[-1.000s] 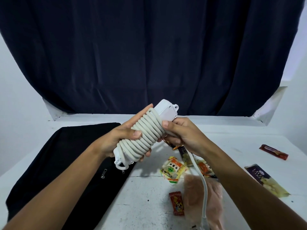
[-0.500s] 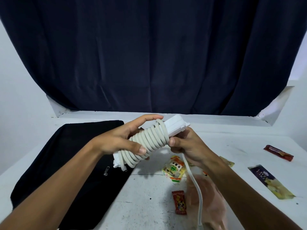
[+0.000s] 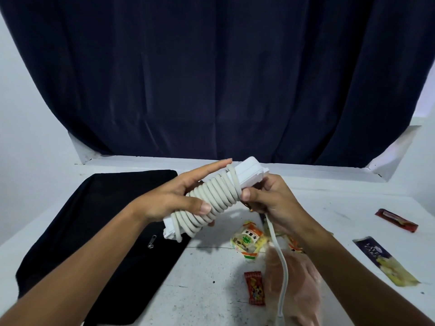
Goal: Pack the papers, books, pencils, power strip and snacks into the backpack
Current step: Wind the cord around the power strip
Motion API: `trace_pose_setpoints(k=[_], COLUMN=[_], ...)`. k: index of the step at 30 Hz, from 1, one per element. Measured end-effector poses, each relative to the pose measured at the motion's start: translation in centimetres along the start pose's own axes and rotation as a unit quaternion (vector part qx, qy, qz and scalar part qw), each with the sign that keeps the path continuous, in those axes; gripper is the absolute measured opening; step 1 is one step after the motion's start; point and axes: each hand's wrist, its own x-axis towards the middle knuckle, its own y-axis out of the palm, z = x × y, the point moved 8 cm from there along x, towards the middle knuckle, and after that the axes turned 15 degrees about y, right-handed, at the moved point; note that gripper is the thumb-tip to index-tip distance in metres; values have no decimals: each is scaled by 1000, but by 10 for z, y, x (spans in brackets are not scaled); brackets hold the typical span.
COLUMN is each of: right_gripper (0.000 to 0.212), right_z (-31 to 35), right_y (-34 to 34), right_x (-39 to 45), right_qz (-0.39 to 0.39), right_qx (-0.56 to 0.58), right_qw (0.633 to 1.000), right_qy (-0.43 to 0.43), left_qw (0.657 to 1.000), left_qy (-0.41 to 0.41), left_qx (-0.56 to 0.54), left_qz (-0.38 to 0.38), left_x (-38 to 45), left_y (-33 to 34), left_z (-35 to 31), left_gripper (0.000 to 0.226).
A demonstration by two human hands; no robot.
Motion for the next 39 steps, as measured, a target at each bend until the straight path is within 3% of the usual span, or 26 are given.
trace_pose_setpoints(k=[11, 15, 19, 22, 24, 28, 30, 32, 34, 35, 39], right_gripper=[25, 40, 19, 15, 10, 23, 29, 22, 15, 14, 9], right_z=[1, -4, -20, -12, 6, 49, 68, 86, 100, 101, 77], right_y=[12, 3, -1, 2, 5, 19, 26, 25, 21, 16, -2], right_x=[3, -4, -23, -35, -37, -30, -29, -26, -21, -15, 6], right_qz=[12, -26, 2, 1, -25, -118, -131, -130, -112, -93, 33], right_qx=[1, -148, -143, -114, -208, -498, -573, -608, -586, -552, -249], right_qw=[998, 974, 959, 965, 958, 857, 809, 782, 799, 824, 968], right_qy=[70, 169, 243, 236, 197, 52, -4, -41, -76, -82, -8], left_qw=[993, 997, 985, 968, 953, 941, 927, 922, 928, 936, 982], left_qy=[-5, -2, 11, -27, -60, -97, -123, -150, -155, -145, -65], left_qx=[-98, 24, 64, 209, 280, 322, 353, 348, 316, 288, 120], left_qz=[-65, -78, -159, -133, -94, -34, 23, 83, 125, 141, 129], left_x=[1, 4, 1, -1, 1, 9, 13, 10, 6, 4, -2], left_y=[-7, -28, -67, -85, -84, -69, -57, -43, -31, -23, 5], left_z=[13, 5, -12, -16, -9, 6, 11, 14, 15, 13, 3], left_gripper=[81, 76, 76, 74, 77, 79, 79, 76, 74, 73, 79])
